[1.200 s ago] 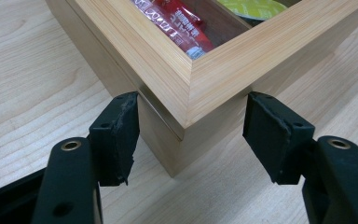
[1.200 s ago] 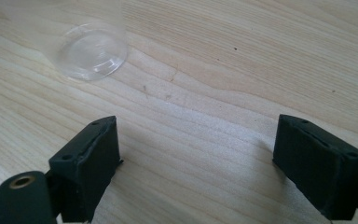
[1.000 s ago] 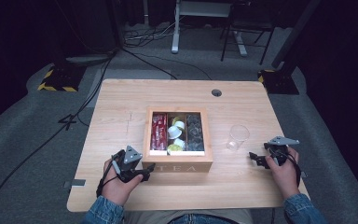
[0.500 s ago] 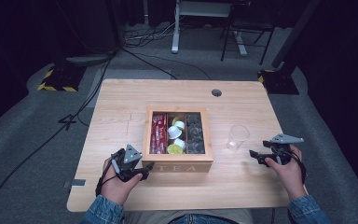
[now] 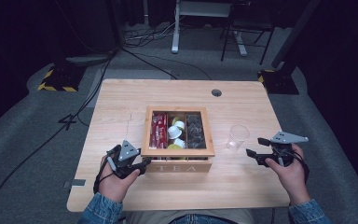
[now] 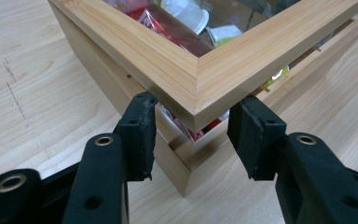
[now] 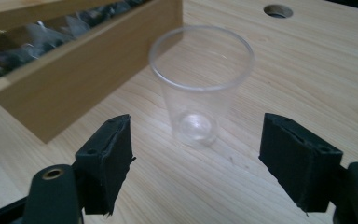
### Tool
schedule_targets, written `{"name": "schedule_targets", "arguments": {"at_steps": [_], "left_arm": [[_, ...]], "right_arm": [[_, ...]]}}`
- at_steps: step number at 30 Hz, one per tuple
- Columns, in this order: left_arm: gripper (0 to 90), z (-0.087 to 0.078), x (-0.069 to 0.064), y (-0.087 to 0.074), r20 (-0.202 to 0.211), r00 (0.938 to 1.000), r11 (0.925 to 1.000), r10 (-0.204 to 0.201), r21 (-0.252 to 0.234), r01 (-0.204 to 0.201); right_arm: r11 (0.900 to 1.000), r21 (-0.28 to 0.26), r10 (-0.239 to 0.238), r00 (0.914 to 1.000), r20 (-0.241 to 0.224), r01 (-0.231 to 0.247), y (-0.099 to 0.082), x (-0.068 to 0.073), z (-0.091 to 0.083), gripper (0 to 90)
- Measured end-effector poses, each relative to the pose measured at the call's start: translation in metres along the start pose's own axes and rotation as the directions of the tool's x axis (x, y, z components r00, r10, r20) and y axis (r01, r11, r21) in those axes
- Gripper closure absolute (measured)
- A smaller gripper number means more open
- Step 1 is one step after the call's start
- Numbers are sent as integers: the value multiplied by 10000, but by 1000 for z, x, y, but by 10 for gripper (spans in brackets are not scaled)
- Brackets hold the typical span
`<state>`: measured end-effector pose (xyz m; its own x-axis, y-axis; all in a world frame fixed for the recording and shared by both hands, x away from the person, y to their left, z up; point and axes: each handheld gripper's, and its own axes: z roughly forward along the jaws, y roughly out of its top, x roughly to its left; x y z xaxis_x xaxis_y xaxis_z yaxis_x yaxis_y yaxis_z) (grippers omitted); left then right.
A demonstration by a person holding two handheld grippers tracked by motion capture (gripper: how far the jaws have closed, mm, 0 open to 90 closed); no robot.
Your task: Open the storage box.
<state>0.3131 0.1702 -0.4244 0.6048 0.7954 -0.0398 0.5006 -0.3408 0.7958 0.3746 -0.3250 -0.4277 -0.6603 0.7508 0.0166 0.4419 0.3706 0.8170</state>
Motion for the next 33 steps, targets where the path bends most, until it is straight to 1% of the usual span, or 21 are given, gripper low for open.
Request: {"name": "schedule_targets", "arguments": {"at_steps": [3, 4, 5, 6, 7, 9, 14, 15, 16, 18, 21, 24, 25, 26, 28, 29, 30, 33], "left_arm": [[538, -1, 1, 2, 3, 10000, 9999, -3, -131, 3], [540, -2, 1, 3, 42, 9999, 9998, -113, -168, 113], [541, -2, 1, 3, 42, 9999, 9998, -113, -168, 113], [542, -2, 2, 4, 46, 9999, 9997, -112, -233, 113], [544, -2, 2, 4, 43, 10000, 9996, -88, -258, 89], [544, -2, 3, 5, 43, 9999, 9993, -133, -342, 135], [545, -2, 4, 6, 89, 9998, 9989, -171, -430, 175], [545, -2, 4, 7, 106, 9997, 9988, -205, -449, 210], [545, -1, 4, 8, 147, 9996, 9985, -249, -479, 256], [542, 0, 4, 9, 121, 9995, 9986, -277, -447, 283], [541, 1, 4, 10, 134, 9992, 9980, -374, -513, 380], [541, 0, 5, 11, 201, 9989, 9975, -424, -558, 435], [541, 0, 5, 11, 201, 9989, 9975, -424, -558, 435], [541, 0, 5, 11, 203, 9989, 9974, -430, -578, 441], [540, 0, 5, 11, 201, 9988, 9973, -445, -579, 456], [540, 0, 5, 11, 201, 9988, 9973, -445, -579, 456], [540, 0, 5, 11, 199, 9989, 9974, -432, -565, 443], [538, 1, 5, 11, 179, 9990, 9977, -401, -539, 410]], "right_arm": [[9996, -210, -180, 9996, -228, 175, 8, 9, -2, 253], [9994, -315, -149, 9991, -397, 137, 11, 12, -1, 243], [9994, -315, -149, 9991, -397, 137, 11, 12, -1, 243], [9988, -451, 122, 9957, -915, -164, 16, 18, 0, 243], [9984, -521, 151, 9944, -1050, -207, 19, 22, 1, 243], [9980, -636, -41, 9924, -1228, -38, 26, 30, 2, 242], [9963, -652, -654, 9841, -1649, 553, 38, 47, 9, 237], [9963, -652, -654, 9841, -1649, 553, 38, 47, 9, 237], [9948, -639, -893, 9802, -1765, 791, 42, 53, 12, 238], [9931, -606, -1094, 9782, -1763, 1001, 46, 59, 16, 249], [9889, -418, -1479, 9736, -1738, 1427, 50, 66, 23, 251], [9805, -288, -1963, 9646, -1763, 1943, 54, 74, 31, 249], [9805, -288, -1963, 9646, -1763, 1943, 54, 74, 31, 249], [9753, -321, -2206, 9585, -1804, 2185, 57, 79, 36, 247], [9702, -400, -2423, 9519, -1877, 2390, 61, 85, 42, 247], [9702, -400, -2423, 9519, -1877, 2390, 61, 85, 42, 247], [9631, -429, -2691, 9460, -1808, 2658, 65, 89, 47, 259], [9447, -405, -3276, 9317, -1568, 3254, 68, 96, 55, 266]]}}
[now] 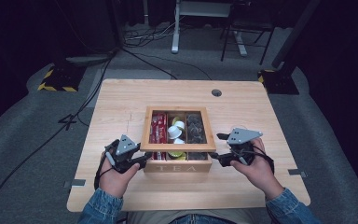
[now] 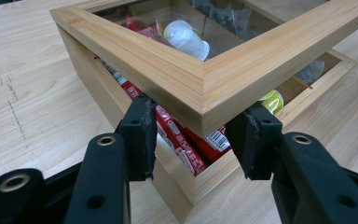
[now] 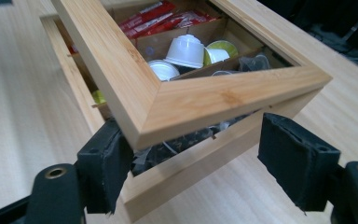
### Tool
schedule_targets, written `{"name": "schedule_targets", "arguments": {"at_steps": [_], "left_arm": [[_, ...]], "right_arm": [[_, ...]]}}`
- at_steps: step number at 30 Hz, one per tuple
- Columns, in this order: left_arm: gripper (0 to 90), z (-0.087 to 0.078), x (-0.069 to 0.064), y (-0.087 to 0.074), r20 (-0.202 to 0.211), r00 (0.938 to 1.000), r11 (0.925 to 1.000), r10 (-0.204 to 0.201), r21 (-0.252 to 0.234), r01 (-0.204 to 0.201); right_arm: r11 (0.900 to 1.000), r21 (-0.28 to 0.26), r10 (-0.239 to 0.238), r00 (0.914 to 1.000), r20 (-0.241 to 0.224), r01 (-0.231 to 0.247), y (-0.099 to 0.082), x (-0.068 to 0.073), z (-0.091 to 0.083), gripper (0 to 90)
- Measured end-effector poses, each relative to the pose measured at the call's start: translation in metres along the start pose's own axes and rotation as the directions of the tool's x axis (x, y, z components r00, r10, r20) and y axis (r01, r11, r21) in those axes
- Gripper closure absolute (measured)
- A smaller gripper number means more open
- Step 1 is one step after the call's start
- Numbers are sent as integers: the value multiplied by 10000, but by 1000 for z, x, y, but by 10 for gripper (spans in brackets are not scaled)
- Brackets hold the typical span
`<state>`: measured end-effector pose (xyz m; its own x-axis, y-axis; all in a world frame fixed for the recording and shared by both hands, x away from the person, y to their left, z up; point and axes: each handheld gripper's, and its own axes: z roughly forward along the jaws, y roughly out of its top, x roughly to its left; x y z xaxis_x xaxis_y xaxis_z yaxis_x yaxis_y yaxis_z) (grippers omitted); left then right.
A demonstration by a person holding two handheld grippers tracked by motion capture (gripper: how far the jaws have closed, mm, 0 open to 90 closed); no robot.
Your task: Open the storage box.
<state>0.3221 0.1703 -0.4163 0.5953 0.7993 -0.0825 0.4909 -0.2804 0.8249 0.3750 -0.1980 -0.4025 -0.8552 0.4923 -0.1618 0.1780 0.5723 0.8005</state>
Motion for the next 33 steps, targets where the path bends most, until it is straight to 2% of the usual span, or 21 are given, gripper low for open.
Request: {"name": "schedule_targets", "arguments": {"at_steps": [3, 9, 18, 21, 26, 29, 33], "left_arm": [[536, 0, 0, 0, -39, 10000, 10000, 74, 34, -74], [535, 0, 0, 0, -51, 10000, 10000, 80, 41, -80], [514, 1, 0, 0, -62, 9999, 9999, 109, -14, -109], [503, 0, 1, 1, 9, 9998, 9997, 198, -135, -198], [456, -3, 2, 1, -174, 9992, 9990, 372, -258, -376], [440, -9, 3, -3, -338, 9990, 9990, 290, -325, -301], [433, -14, 5, -7, -493, 9987, 9992, 156, -355, -174]], "right_arm": [[9997, 41, -240, 9997, -5, 240, 2, 2, 7, 271], [9998, -88, -170, 9998, 116, 171, 3, 4, 12, 245], [9998, -169, -83, 9999, 91, 85, 3, 2, 12, 244], [9994, -146, -302, 9995, 94, 304, 6, 2, 11, 255], [9984, -276, -487, 9988, 73, 489, 11, -1, 8, 270], [9959, -707, -561, 9984, 73, 565, 18, -6, 4, 290], [9929, -1018, -609, 9981, 121, 618, 25, -12, 1, 313]]}}
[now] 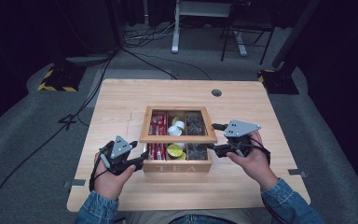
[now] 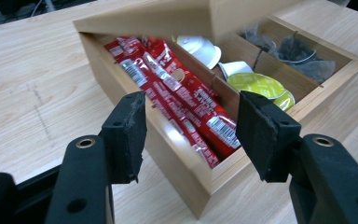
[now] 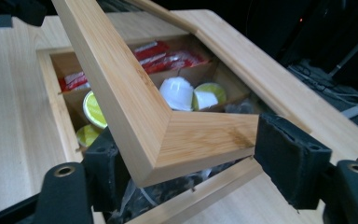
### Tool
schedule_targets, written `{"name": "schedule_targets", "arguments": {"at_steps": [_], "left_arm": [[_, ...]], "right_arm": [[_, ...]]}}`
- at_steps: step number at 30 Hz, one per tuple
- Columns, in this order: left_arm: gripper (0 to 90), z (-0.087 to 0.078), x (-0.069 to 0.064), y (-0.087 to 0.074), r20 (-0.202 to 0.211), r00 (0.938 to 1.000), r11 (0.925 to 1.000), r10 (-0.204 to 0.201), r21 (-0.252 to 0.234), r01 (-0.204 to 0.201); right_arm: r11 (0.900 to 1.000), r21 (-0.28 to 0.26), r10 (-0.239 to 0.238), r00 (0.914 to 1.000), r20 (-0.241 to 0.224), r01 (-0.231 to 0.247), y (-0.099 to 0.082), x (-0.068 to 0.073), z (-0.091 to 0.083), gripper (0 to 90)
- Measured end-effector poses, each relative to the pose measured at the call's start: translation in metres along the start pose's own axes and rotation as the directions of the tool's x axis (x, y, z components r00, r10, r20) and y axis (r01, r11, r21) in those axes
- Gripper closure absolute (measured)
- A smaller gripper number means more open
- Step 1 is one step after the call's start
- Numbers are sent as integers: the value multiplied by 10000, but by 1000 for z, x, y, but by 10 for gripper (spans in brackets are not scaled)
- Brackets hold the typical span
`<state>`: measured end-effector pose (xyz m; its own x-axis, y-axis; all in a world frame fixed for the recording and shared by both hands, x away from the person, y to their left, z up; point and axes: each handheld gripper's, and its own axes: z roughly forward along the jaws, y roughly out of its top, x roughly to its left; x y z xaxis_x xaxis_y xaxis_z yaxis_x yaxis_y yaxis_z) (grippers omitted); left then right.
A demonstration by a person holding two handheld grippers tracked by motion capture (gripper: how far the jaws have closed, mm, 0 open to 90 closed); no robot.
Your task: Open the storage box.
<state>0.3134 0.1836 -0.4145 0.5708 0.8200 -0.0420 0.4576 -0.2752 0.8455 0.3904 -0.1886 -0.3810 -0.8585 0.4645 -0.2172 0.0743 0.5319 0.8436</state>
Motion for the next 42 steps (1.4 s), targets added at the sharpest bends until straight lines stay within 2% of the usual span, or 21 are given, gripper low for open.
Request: {"name": "schedule_targets", "arguments": {"at_steps": [8, 14, 23, 30, 37, 42], "left_arm": [[436, -8, 4, -6, -239, 9996, 9999, -150, -7, 150], [440, -11, 7, -8, -341, 9992, 9998, -217, -2, 217], [439, -8, 10, -8, -337, 9991, 9997, -256, 45, 258], [433, -5, 15, -8, -341, 9992, 9997, -223, 113, 227], [433, 0, 20, -7, -295, 9991, 9995, -288, 146, 292], [432, 5, 23, -5, -217, 9994, 9995, -265, 158, 268]], "right_arm": [[9990, -450, -22, 9999, -128, 16, 17, -13, -4, 413], [9985, -554, -11, 9997, -250, -3, 29, -23, -4, 475], [9970, -736, 200, 9992, -336, -224, 44, -39, -4, 518], [9965, -823, 157, 9998, 89, -149, 59, -54, 1, 534], [9961, -865, 209, 9993, 299, -182, 68, -67, 8, 562], [9939, -950, 594, 9974, 403, -554, 76, -80, 12, 580]]}}
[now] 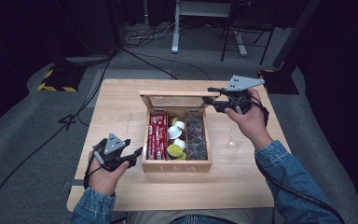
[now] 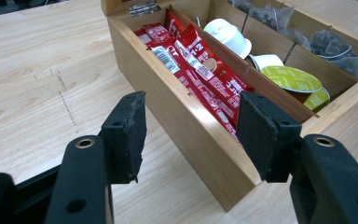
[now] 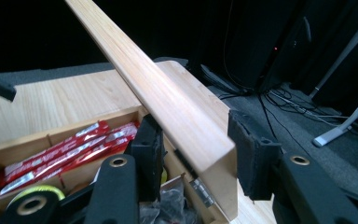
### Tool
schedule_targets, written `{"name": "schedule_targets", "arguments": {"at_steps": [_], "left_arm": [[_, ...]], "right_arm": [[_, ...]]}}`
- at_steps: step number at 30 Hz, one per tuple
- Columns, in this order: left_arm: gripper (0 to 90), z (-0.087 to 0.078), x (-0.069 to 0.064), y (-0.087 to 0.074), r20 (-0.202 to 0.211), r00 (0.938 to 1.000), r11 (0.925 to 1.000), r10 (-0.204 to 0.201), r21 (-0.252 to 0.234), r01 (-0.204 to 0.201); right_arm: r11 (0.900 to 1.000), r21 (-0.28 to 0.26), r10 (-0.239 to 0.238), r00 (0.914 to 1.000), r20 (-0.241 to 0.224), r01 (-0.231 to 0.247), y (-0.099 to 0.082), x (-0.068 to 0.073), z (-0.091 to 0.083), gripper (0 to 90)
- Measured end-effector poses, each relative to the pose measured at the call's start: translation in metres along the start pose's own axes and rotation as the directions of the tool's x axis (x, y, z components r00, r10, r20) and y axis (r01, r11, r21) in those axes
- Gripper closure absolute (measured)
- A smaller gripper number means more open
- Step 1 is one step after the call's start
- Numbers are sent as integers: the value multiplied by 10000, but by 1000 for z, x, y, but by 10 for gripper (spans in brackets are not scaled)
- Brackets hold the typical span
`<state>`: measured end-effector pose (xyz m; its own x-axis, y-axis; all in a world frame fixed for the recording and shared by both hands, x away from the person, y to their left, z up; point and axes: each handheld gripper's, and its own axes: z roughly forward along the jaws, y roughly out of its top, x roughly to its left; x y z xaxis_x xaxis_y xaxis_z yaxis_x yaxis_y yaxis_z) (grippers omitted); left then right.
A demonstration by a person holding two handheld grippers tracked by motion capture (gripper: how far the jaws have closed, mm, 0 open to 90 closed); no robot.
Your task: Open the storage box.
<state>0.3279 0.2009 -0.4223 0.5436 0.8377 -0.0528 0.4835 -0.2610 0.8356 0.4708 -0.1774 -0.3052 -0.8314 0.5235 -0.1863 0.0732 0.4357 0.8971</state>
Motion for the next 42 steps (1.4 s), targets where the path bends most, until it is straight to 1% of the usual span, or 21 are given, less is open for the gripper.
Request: {"name": "schedule_targets", "arguments": {"at_steps": [2, 9, 12, 14, 15, 19, 23, 24, 25, 30, 36, 42], "left_arm": [[432, 2, 1, 0, -5, 10000, 10000, -50, -21, 50], [432, 6, 4, 3, 58, 10000, 10000, -8, -6, 8], [432, 7, 4, 3, 61, 10000, 10000, -38, -21, 38], [431, 7, 5, 3, 68, 10000, 10000, -37, -4, 37], [431, 7, 5, 3, 68, 10000, 10000, -37, -4, 37], [430, 8, 6, 2, 38, 10000, 10000, -83, 35, 83], [430, 7, 8, 1, 5, 10000, 10000, -77, 59, 77], [430, 7, 8, 1, 1, 9999, 9999, -150, 61, 150], [430, 7, 8, 1, -11, 9999, 9999, -114, 67, 114], [429, 7, 9, -1, -23, 9999, 9998, -159, 77, 159], [428, 8, 10, -1, -33, 9999, 9998, -131, 128, 131], [429, 7, 12, -1, -80, 9998, 9998, -166, 61, 167]], "right_arm": [[10000, -20, 55, 9999, 125, -55, 2, -3, 2, 584], [9999, -68, 143, 9988, 463, -140, 10, -14, 9, 585], [9998, -97, 189, 9983, 548, -184, 12, -18, 11, 583], [9995, -118, 299, 9972, 682, -292, 14, -23, 15, 580], [9995, -118, 299, 9972, 682, -292, 14, -23, 15, 580], [9994, -68, 336, 9953, 914, -331, 17, -30, 21, 569], [9987, -104, 504, 9934, 1029, -496, 19, -37, 27, 555], [9986, -116, 526, 9928, 1080, -516, 20, -39, 28, 551], [9985, -125, 550, 9923, 1110, -540, 20, -40, 30, 546], [9978, -145, 668, 9896, 1274, -654, 21, -46, 36, 530], [9959, -222, 897, 9845, 1506, -874, 21, -55, 46, 509], [9901, -356, 1402, 9744, 1758, -1360, 16, -61, 55, 505]]}}
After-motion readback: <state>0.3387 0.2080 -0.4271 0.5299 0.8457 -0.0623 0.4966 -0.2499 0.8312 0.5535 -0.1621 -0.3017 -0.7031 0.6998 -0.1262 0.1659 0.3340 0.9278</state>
